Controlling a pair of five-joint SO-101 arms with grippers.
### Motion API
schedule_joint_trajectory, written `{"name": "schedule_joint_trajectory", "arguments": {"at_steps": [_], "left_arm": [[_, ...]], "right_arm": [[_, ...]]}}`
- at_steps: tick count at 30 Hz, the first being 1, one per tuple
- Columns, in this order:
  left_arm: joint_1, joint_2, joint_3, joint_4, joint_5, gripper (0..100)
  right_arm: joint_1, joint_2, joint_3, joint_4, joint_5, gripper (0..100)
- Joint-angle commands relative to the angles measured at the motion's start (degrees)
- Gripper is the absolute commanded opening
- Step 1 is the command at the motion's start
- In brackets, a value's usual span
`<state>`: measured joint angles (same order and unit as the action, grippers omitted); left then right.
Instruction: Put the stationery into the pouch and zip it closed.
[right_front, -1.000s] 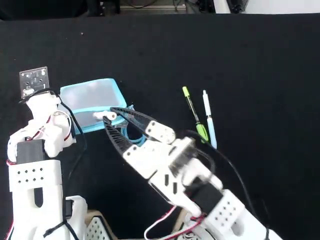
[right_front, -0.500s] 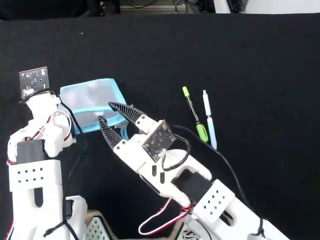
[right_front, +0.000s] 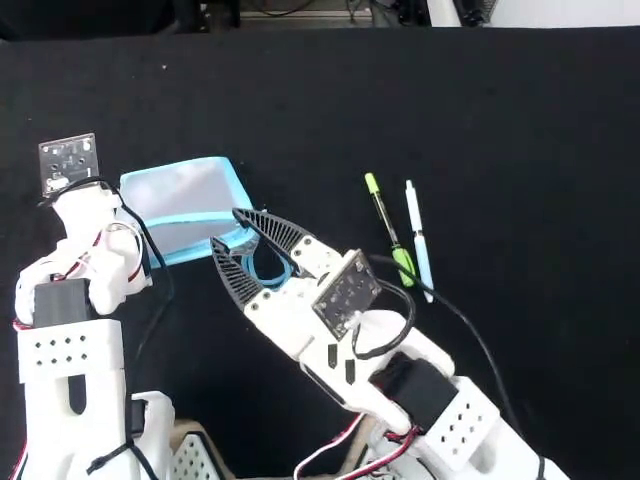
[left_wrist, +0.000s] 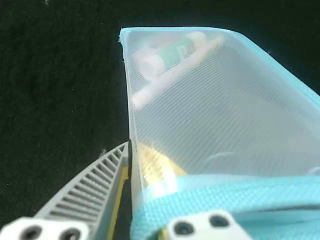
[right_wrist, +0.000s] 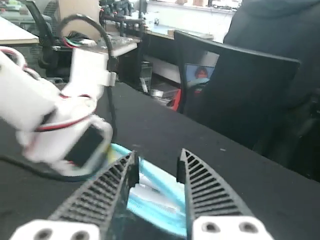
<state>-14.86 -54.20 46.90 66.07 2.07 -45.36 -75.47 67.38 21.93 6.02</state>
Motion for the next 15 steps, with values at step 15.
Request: {"name": "schedule_joint_trajectory", "arguments": {"at_steps": [15], "left_arm": [[0.0,0.0,0.1,-0.2,0.4,4]], "right_arm": [[9.2,11.6,-18.9,13.5,0.3,12.4]]}}
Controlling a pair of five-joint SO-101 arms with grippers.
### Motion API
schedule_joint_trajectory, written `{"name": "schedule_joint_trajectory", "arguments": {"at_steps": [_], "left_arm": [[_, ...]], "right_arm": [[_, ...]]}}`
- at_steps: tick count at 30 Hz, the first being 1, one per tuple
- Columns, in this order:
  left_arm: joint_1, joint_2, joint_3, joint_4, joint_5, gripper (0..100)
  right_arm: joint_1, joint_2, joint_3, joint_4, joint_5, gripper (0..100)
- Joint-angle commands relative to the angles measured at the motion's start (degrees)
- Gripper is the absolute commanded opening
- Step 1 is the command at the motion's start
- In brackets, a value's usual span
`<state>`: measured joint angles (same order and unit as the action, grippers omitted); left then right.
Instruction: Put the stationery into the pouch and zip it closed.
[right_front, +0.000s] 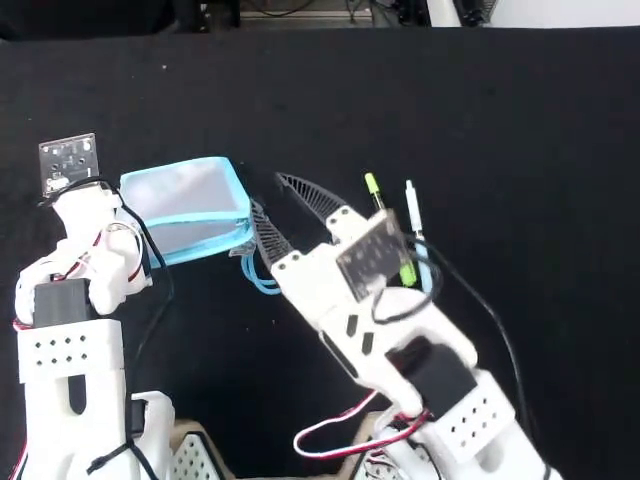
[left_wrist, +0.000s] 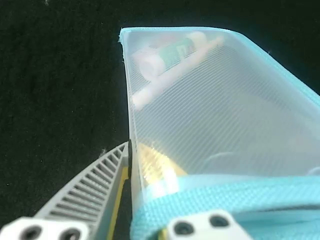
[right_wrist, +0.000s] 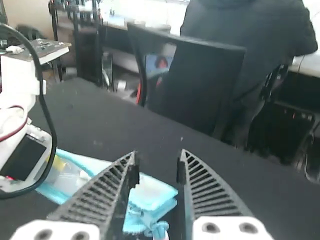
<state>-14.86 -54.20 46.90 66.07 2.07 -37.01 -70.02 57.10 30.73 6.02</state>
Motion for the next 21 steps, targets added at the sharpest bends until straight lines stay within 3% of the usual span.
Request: {"name": "schedule_joint_trajectory", "arguments": {"at_steps": [1,7,14,21], "left_arm": [[0.0,0.0,0.1,-0.2,0.4,4],[0.0,0.0,0.1,-0.2,0.4,4],[0.0,0.0,0.1,-0.2,0.4,4],[0.0,0.0,0.1,-0.2,0.4,4]], "right_arm": [[0.9,9.2,-10.8,6.0,0.3,12.4],[1.8,23.3,-19.4,11.1,0.2,12.4],[3.9,24.2,-21.9,13.3,-0.1,12.4],[9.3,24.6,-24.0,14.7,-6.9,12.4]]}}
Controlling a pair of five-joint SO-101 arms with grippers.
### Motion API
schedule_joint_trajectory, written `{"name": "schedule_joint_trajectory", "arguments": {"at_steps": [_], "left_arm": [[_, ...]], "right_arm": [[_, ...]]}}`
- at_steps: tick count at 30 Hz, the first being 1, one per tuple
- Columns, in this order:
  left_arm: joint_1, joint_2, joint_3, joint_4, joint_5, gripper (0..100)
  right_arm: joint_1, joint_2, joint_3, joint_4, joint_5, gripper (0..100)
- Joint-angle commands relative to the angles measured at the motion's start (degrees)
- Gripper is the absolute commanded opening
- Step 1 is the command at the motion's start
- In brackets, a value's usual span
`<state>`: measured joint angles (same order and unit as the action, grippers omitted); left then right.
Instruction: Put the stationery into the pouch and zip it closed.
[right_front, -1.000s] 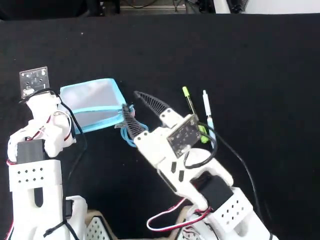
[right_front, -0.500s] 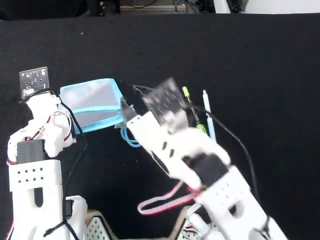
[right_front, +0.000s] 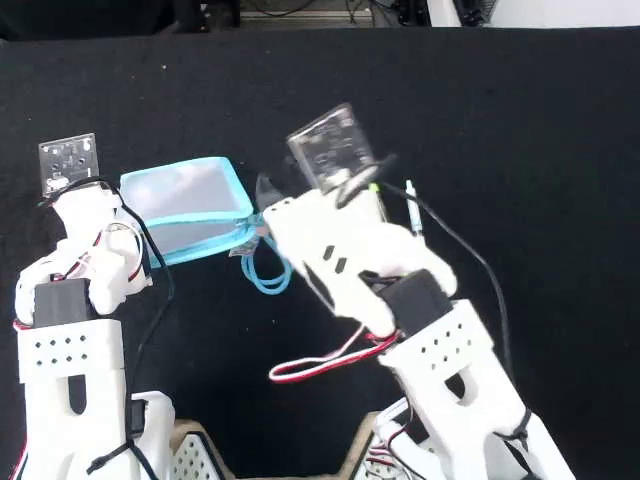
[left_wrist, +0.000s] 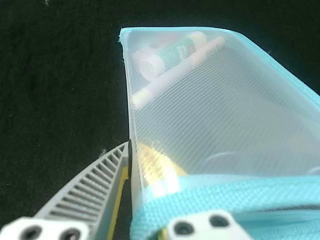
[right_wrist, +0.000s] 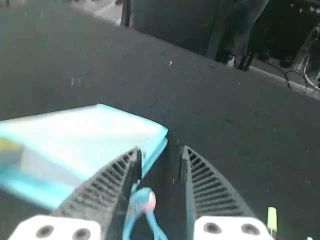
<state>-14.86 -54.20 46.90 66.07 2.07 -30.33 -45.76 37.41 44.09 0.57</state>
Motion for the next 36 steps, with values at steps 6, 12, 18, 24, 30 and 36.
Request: {"name": "schedule_joint_trajectory", "arguments": {"at_steps": [6,12,18,24,30,36], "left_arm": [[0.0,0.0,0.1,-0.2,0.4,4],[0.0,0.0,0.1,-0.2,0.4,4],[0.0,0.0,0.1,-0.2,0.4,4],[-0.1,0.0,0.1,-0.3,0.4,4],[-0.2,0.0,0.1,-0.3,0.4,4],[-0.1,0.0,0.1,-0.3,0.4,4]], "right_arm": [[6.8,0.3,-7.0,3.4,-1.6,12.4],[8.3,0.3,-8.1,3.3,-1.6,12.4],[10.5,0.3,-10.2,9.5,-1.1,12.4],[14.5,0.2,-0.9,9.1,-1.5,12.4],[14.8,0.2,9.7,-2.3,-1.1,12.4],[17.0,0.3,17.5,-11.9,-1.1,12.4]]}}
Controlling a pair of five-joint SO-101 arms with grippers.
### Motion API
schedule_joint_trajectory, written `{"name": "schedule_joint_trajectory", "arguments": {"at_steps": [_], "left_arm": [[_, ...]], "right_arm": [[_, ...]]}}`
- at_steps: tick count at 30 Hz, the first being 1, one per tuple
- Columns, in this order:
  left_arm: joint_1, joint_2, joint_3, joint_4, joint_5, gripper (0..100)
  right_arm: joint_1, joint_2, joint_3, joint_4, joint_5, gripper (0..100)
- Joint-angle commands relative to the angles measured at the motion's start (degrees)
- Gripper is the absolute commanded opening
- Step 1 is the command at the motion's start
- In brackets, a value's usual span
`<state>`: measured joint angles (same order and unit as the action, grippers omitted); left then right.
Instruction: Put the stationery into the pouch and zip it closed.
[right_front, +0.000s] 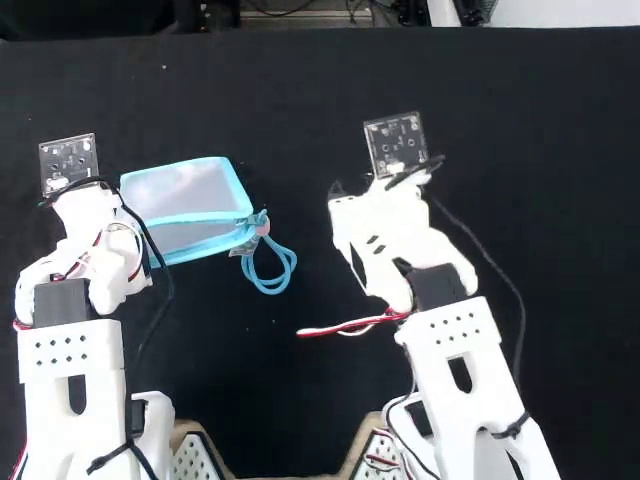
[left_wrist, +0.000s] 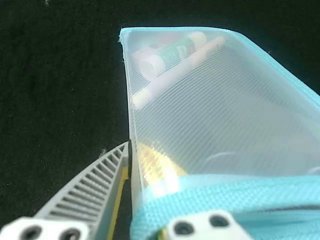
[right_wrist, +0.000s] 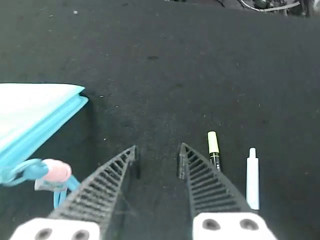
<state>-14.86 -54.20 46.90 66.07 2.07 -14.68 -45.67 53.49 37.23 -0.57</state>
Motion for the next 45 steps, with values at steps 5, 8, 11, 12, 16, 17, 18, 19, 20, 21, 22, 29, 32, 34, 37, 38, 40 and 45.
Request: {"name": "schedule_joint_trajectory", "arguments": {"at_steps": [5,8,11,12,16,17,18,19,20,21,22,29,32,34,37,38,40,45], "left_arm": [[-0.2,0.0,0.1,-0.2,0.4,4],[-0.1,0.0,0.1,-0.1,0.4,4],[-0.1,0.0,0.1,-0.2,0.4,4],[-0.1,0.0,0.1,-0.2,0.4,4],[-0.1,0.0,0.1,-0.2,0.4,4],[-0.1,0.0,0.1,-0.2,0.4,4],[-0.1,0.0,0.1,-0.2,0.4,4],[-0.1,0.0,0.1,-0.2,0.4,4],[-0.1,0.0,0.1,-0.2,0.4,4],[-0.1,0.0,0.1,-0.2,0.4,4],[-0.1,0.0,0.1,-0.2,0.4,4],[-0.1,0.0,0.1,-0.1,0.4,4],[-0.1,0.0,0.1,-0.1,0.4,4],[-0.1,0.0,0.1,-0.1,0.4,4],[-0.1,0.0,0.1,-0.1,0.4,4],[-0.1,0.0,0.1,-0.1,0.4,4],[-0.1,0.0,0.1,-0.1,0.4,4],[-0.1,0.0,0.1,0.0,0.4,4]], "right_arm": [[2.4,0.2,5.1,-11.0,1.7,12.4],[3.2,0.2,5.2,-11.1,3.8,12.4],[3.7,0.2,5.2,-11.1,4.0,12.4],[3.9,0.2,5.2,-11.1,4.0,12.4],[4.9,0.3,4.9,-11.1,3.6,12.4],[5.3,0.4,4.8,-11.1,3.6,12.4],[5.5,0.9,4.7,-11.1,3.6,12.4],[5.7,1.8,4.2,-11.1,3.6,12.4],[5.7,3.0,3.6,-11.1,3.6,12.4],[5.7,4.7,2.9,-11.1,3.6,12.4],[5.7,6.8,1.8,-11.1,3.6,12.4],[6.7,20.4,-5.7,-11.2,3.6,12.4],[7.3,21.1,-6.5,-11.5,3.6,12.4],[7.5,20.5,-6.5,-11.6,3.6,12.4],[7.6,20.3,-6.5,-11.6,3.6,12.4],[7.6,20.4,-6.5,-11.6,3.6,12.6],[7.6,20.4,-6.4,-11.6,3.6,12.6],[7.6,21.6,-6.6,-11.5,3.6,12.6]]}}
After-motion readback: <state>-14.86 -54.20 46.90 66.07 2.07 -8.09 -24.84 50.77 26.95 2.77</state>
